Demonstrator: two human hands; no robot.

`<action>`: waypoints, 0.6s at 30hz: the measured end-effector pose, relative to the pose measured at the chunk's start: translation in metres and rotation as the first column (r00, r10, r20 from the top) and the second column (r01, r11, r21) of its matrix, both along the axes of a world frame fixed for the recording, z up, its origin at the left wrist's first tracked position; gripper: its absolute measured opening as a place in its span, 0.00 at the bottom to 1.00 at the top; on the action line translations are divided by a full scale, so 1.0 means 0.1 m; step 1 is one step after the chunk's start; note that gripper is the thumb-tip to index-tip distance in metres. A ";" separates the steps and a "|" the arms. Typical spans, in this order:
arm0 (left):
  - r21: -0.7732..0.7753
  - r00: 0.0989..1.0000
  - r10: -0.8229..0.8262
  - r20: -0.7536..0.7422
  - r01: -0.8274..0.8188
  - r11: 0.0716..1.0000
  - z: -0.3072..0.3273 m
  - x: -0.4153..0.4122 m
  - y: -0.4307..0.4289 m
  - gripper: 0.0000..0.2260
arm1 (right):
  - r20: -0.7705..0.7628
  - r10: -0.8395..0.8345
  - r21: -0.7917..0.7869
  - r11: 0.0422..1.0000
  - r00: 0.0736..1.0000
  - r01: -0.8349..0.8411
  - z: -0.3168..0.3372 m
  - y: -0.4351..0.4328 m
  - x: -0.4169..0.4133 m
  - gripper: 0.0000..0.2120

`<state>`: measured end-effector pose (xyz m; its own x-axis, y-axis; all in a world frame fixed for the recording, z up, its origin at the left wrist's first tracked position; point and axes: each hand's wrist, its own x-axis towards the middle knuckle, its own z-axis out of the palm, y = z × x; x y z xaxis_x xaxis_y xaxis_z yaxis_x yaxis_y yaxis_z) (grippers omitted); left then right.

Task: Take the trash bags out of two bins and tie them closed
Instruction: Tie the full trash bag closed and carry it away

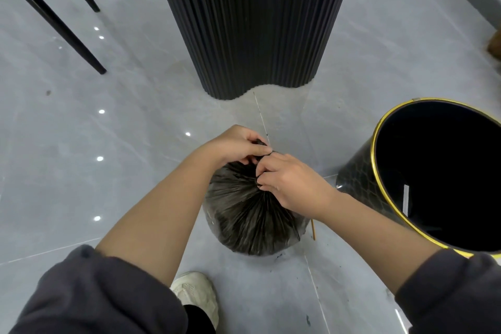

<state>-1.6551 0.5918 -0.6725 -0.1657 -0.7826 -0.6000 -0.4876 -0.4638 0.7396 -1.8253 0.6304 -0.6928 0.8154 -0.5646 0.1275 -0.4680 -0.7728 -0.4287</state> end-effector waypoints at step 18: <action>0.245 0.966 0.194 -0.169 -0.149 0.958 -0.12 -0.38 0.47 0.10 | -0.415 -0.875 0.876 -0.309 0.251 0.370 0.10 -0.35 -0.10 0.03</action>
<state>-1.6926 0.6389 -0.6842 -0.1691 -0.6552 -0.7363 -0.2467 -0.6952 0.6752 -1.8356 0.5956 -0.6832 -0.1185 -0.5863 -0.8014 -0.0200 0.8083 -0.5884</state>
